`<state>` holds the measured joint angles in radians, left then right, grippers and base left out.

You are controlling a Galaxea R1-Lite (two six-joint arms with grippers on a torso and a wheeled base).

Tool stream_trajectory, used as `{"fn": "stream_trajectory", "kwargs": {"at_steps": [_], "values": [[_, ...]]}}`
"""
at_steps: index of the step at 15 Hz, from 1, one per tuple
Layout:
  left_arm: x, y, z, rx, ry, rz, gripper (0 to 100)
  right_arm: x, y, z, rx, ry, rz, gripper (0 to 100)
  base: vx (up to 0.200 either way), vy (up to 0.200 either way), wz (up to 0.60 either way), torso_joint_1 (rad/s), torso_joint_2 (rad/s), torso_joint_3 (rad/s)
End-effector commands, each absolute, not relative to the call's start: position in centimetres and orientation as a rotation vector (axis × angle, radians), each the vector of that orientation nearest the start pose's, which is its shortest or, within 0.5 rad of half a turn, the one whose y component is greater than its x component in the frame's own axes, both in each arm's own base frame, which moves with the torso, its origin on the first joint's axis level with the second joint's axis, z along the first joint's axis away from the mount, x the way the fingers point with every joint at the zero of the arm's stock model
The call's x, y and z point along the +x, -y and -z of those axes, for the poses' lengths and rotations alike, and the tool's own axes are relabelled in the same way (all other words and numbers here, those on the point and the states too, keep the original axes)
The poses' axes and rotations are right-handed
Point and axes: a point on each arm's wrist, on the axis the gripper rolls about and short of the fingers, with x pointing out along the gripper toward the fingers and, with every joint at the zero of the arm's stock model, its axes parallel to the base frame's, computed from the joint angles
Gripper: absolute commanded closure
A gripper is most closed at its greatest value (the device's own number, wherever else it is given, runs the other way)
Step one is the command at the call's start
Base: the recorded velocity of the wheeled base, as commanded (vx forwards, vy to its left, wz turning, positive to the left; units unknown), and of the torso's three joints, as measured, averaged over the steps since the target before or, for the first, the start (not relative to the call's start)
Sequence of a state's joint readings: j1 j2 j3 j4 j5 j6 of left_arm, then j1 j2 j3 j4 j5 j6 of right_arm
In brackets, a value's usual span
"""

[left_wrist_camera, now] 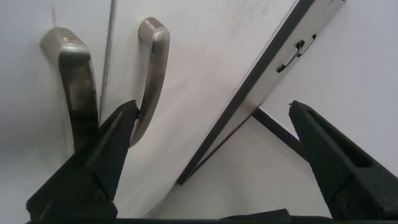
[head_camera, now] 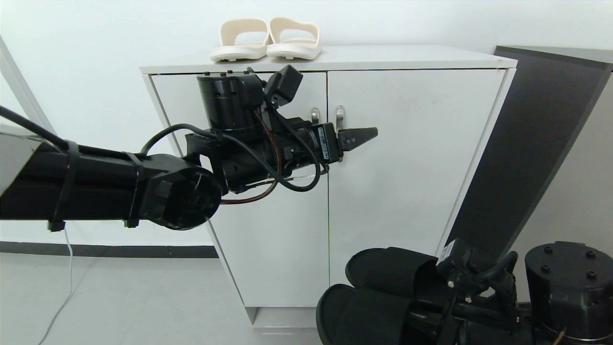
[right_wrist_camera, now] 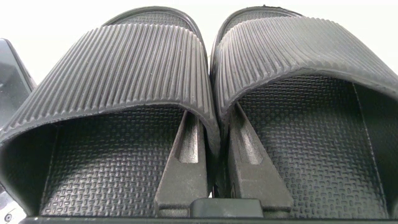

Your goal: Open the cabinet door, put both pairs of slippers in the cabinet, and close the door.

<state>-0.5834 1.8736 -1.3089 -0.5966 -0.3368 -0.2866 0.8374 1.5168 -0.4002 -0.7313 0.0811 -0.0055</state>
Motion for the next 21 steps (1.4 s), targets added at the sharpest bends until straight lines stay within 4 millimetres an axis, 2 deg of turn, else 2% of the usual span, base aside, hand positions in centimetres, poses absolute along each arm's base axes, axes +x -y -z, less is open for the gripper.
{"fn": "stream_trajectory", "kwargs": {"at_steps": [1,5,6,10,14,16,19,21], "values": [[31.7,21.8,-25.9,-0.271,-0.095,0.913,0,14.8,-16.7,-13.7,-0.153,-0.369,-0.908,100,0.000,0.000,0.00,0.000,0.00,0.000],[32.1,22.0,-25.8,-0.274,-0.091,0.901,0,14.8,-16.7,-13.7,-0.153,-0.369,-0.908,100,0.000,0.000,0.00,0.000,0.00,0.000],[32.1,22.0,-25.8,-0.274,-0.091,0.903,100,14.8,-16.7,-13.7,-0.153,-0.369,-0.908,100,0.000,0.000,0.00,0.000,0.00,0.000],[31.3,21.5,-26.0,-0.278,-0.101,0.909,100,14.6,-16.5,-13.5,-0.156,-0.379,-0.917,100,0.000,0.000,0.00,0.000,0.00,0.000],[29.6,21.2,-25.9,-0.278,-0.107,0.930,100,13.1,-15.5,-13.3,-0.116,-0.331,-1.095,100,0.000,0.000,0.00,0.000,0.00,0.000],[28.5,21.4,-25.8,-0.279,-0.101,0.953,100,12.9,-15.3,-13.0,-0.109,-0.329,-1.126,100,0.000,0.000,0.00,0.000,0.00,0.000],[26.0,21.7,-25.9,-0.280,-0.097,0.995,100,12.8,-15.3,-12.9,-0.108,-0.333,-1.141,100,0.000,0.000,0.00,0.000,0.00,0.000],[24.1,21.0,-26.3,-0.279,-0.095,1.014,100,12.8,-15.3,-12.8,-0.101,-0.344,-1.156,100,0.000,0.000,0.00,0.000,0.00,0.000]]}}
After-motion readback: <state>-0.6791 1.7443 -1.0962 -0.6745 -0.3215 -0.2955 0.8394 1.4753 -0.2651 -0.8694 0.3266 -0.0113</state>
